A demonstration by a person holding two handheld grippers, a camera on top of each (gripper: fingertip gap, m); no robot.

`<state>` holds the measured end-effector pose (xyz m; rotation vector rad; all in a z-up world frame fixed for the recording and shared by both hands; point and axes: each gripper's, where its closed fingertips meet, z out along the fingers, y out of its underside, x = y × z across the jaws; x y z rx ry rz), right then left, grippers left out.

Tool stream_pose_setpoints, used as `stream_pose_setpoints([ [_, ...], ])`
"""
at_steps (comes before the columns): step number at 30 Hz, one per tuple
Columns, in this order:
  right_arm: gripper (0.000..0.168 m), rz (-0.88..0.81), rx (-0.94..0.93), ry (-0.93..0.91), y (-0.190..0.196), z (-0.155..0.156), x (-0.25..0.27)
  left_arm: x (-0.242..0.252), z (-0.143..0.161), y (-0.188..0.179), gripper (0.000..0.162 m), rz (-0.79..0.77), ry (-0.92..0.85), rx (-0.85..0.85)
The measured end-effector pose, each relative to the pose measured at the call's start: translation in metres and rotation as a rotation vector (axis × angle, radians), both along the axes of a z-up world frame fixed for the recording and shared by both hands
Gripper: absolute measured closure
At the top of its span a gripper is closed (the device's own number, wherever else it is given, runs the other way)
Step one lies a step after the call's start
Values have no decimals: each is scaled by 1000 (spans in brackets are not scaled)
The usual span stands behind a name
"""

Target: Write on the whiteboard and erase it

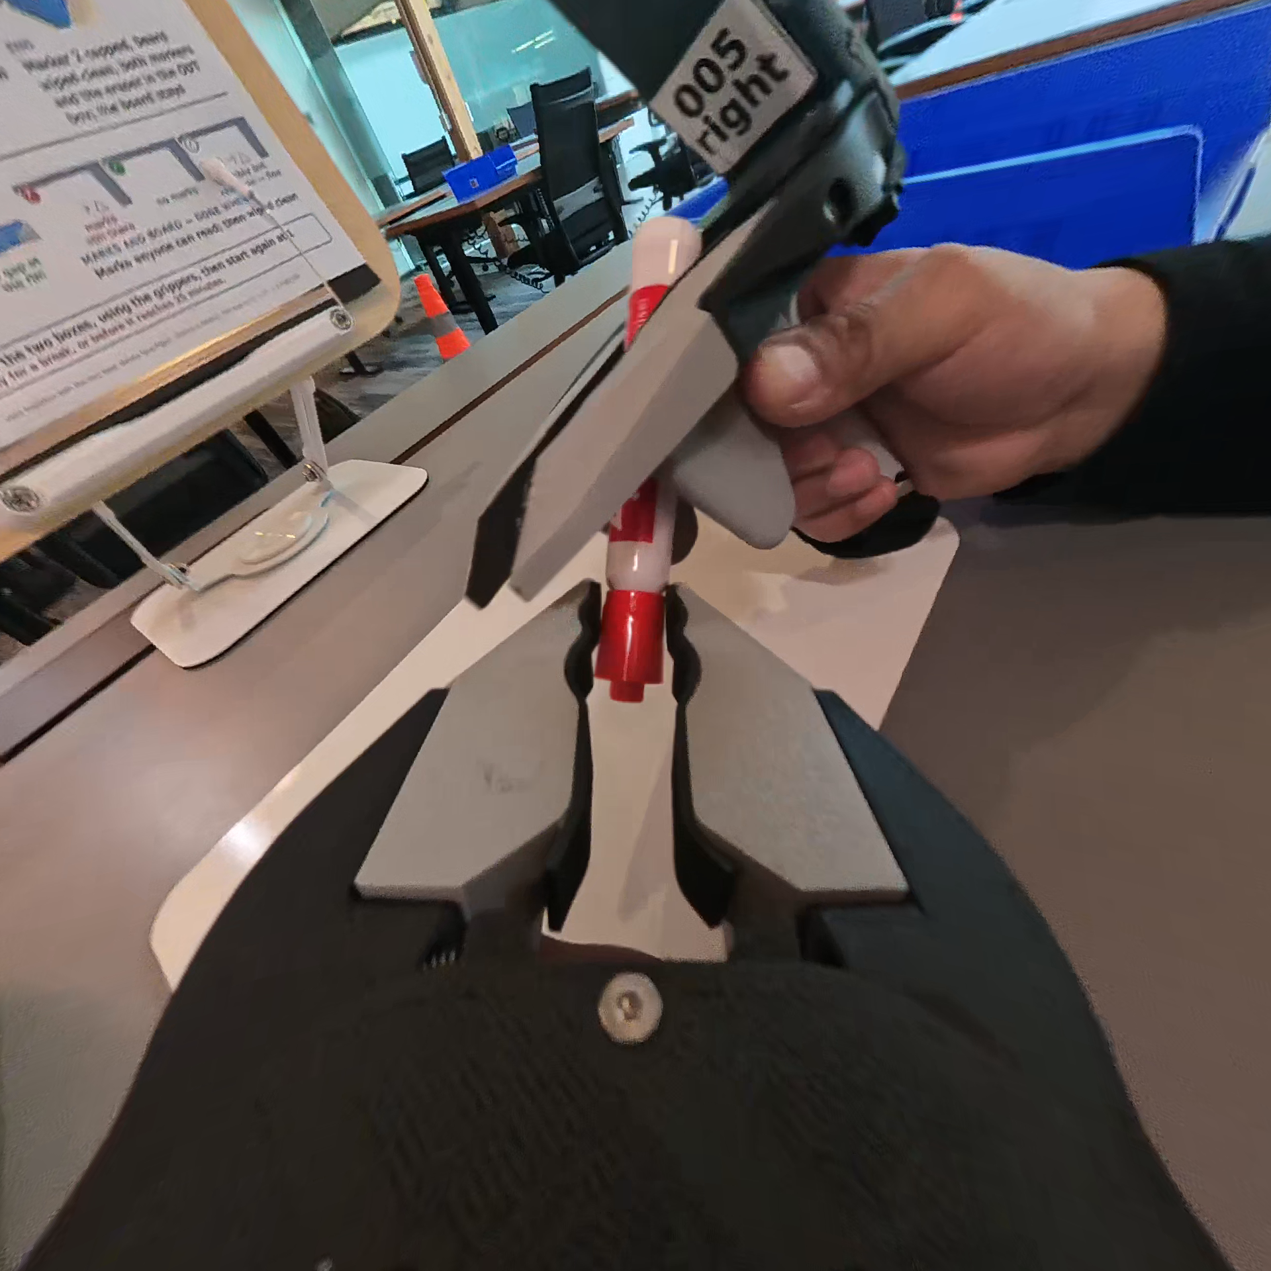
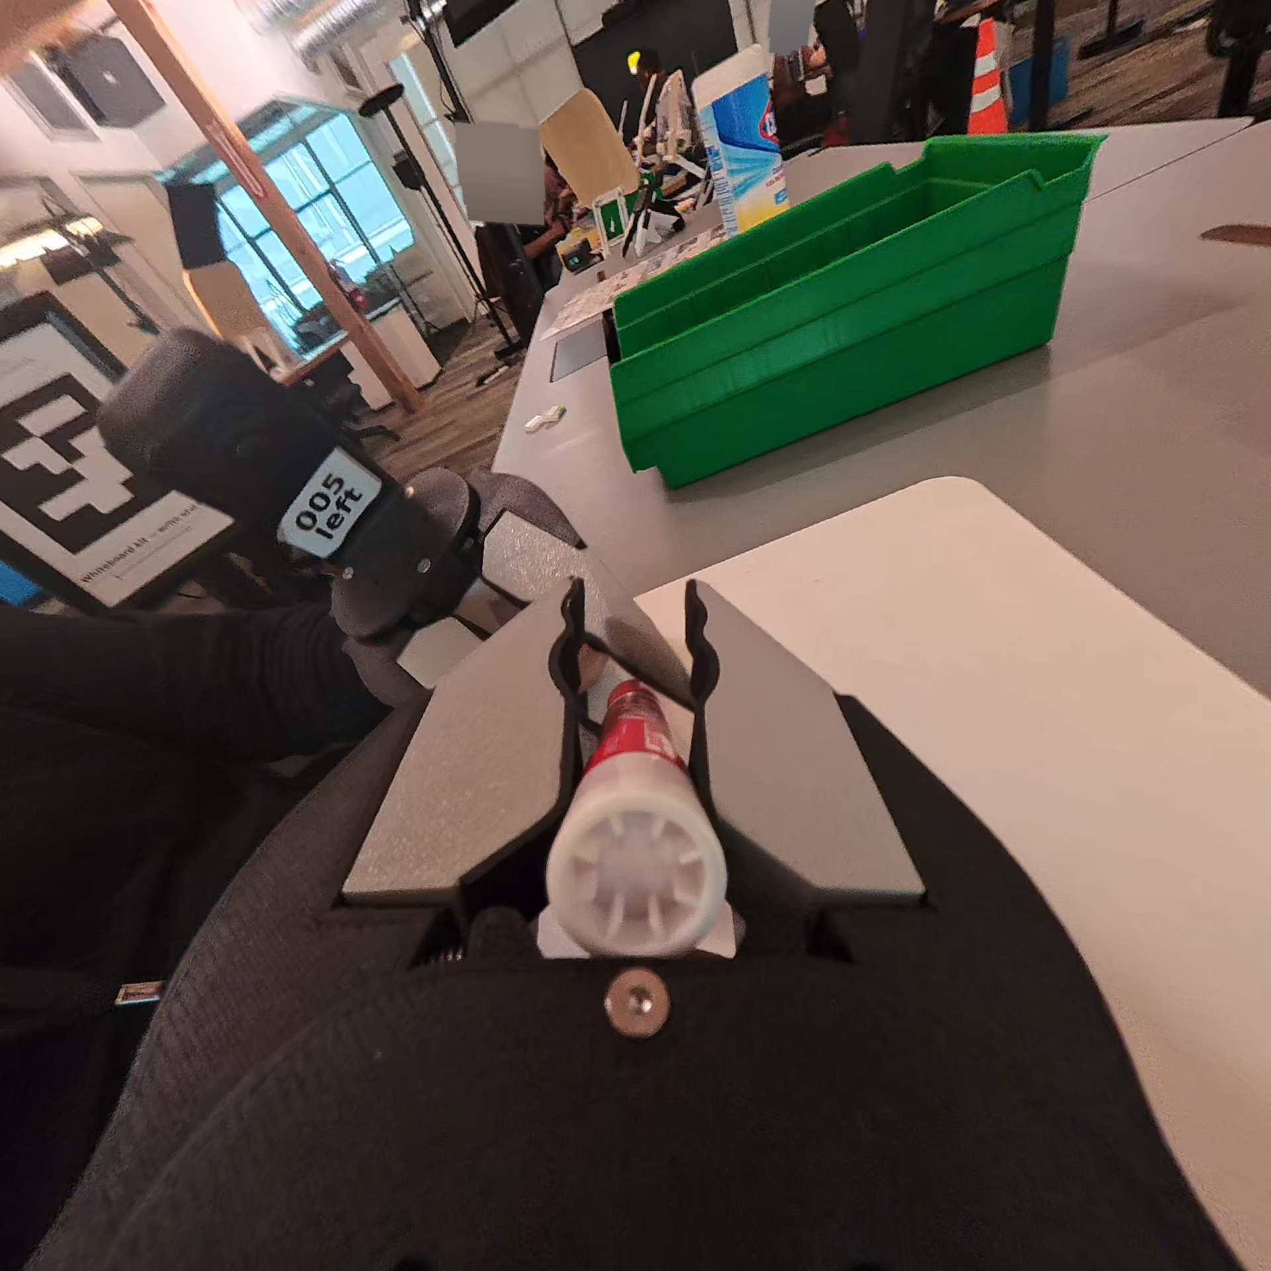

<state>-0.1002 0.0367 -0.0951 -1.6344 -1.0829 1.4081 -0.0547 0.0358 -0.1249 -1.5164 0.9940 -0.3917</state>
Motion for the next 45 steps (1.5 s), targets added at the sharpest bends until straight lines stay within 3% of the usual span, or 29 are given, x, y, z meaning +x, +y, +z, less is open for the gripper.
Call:
stream_pose_setpoints([
  [3, 141, 19, -5, -4, -4, -1, -2, 2, -5, -4, 146, -6, 79, 47],
  [8, 142, 88, 43, -1, -15, 4, -1, 6, 0, -16, 147, -109, -46, -142],
  [11, 142, 170, 68, 41, -31, 13, -2, 8, 7, -35, 146, -284, -211, -380],
  [14, 142, 320, 104, 117, -61, 28, -2, 7, 24, -67, 147, -586, -438, -739],
  [16, 142, 389, 132, 157, -76, 37, 0, 5, 33, -77, 147, -687, -513, -835],
  [20, 142, 344, 113, 116, -67, 32, 0, 8, 26, -65, 147, -578, -435, -691],
  [25, 142, 114, -31, 7, -17, 3, -1, 0, 2, -19, 147, -169, -105, -202],
  [28, 141, 60, -115, 15, -3, -3, 1, -1, -1, -10, 148, -44, 73, 47],
  [31, 141, 97, -71, 31, -9, 2, 3, 1, 3, -15, 148, -92, -25, -59],
  [36, 142, 260, 57, 121, -45, 27, 2, -4, 29, -49, 149, -469, -446, -597],
  [39, 142, 379, 125, 181, -72, 41, 3, -7, 43, -68, 151, -654, -576, -782],
  [42, 142, 338, 103, 140, -64, 36, 2, -4, 33, -57, 152, -550, -492, -666],
  [45, 141, 191, 20, 78, -30, 20, 4, -11, 12, -24, 162, -258, -271, -374],
])
